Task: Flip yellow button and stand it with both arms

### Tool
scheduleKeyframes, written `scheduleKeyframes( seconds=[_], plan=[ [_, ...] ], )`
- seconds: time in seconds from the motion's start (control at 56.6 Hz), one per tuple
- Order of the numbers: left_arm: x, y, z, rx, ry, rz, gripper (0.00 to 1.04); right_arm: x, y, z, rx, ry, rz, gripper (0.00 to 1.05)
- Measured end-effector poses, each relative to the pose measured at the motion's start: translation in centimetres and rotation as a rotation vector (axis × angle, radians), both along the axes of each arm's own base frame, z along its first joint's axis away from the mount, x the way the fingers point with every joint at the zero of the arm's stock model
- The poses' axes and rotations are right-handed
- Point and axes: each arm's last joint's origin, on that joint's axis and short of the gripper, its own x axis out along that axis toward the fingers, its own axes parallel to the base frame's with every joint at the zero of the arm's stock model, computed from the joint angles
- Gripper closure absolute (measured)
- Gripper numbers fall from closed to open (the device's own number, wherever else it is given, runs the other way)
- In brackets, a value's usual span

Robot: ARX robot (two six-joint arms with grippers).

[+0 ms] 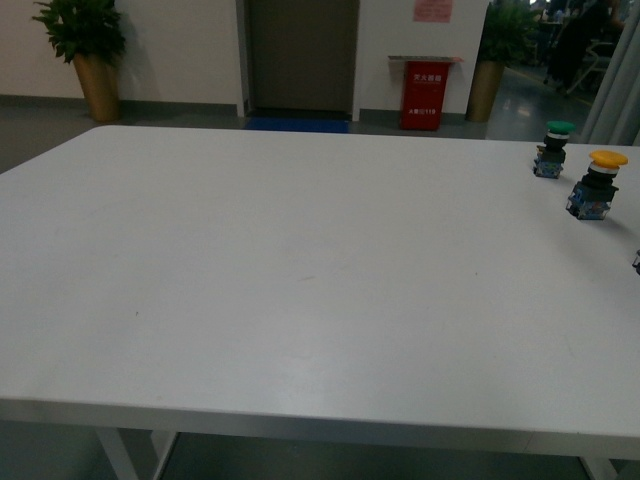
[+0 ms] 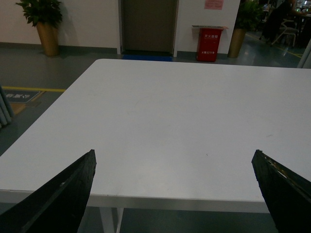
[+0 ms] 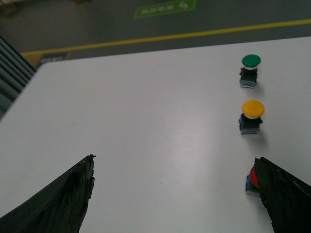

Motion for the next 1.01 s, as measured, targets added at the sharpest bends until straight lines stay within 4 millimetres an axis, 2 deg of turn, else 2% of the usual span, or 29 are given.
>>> scheduleKeyframes(
  seconds=[0.106,0.177,0.23,0.3,0.353,0.565,0.725,1.007],
  plan=[
    [0.0,0.0,0.0,0.0,0.0,0.0,0.06,-3.2,0.3,0.3,0.058,-0.049,0.01,0.07],
    [0.0,0.0,0.0,0.0,0.0,0.0,0.06,-4.4,0.3,0.1,0.077,-0.065,0.002,0.07],
    [0.0,0.0,0.0,0.0,0.0,0.0,0.06,-5.1,0.6,-0.5,0.021,-0.154,-0.067,0.12],
    [0.0,0.0,0.0,0.0,0.0,0.0,0.06,-6.9,0.7,-3.0,-0.137,-0.374,-0.23,0.3],
    [0.0,0.0,0.0,0.0,0.0,0.0,0.06,-8.0,0.7,-5.0,-0.176,-0.426,-0.249,0.4],
    [0.0,0.0,0.0,0.0,0.0,0.0,0.06,-9.6,0.7,-11.1,-0.218,-0.399,-0.245,0.76],
    [0.0,0.0,0.0,0.0,0.0,0.0,0.06,-10.8,0.7,-13.7,-0.224,-0.396,-0.242,1.01],
    [0.0,0.0,0.0,0.0,0.0,0.0,0.06,-12.6,0.7,-17.5,-0.228,-0.393,-0.241,1.01]
  ],
)
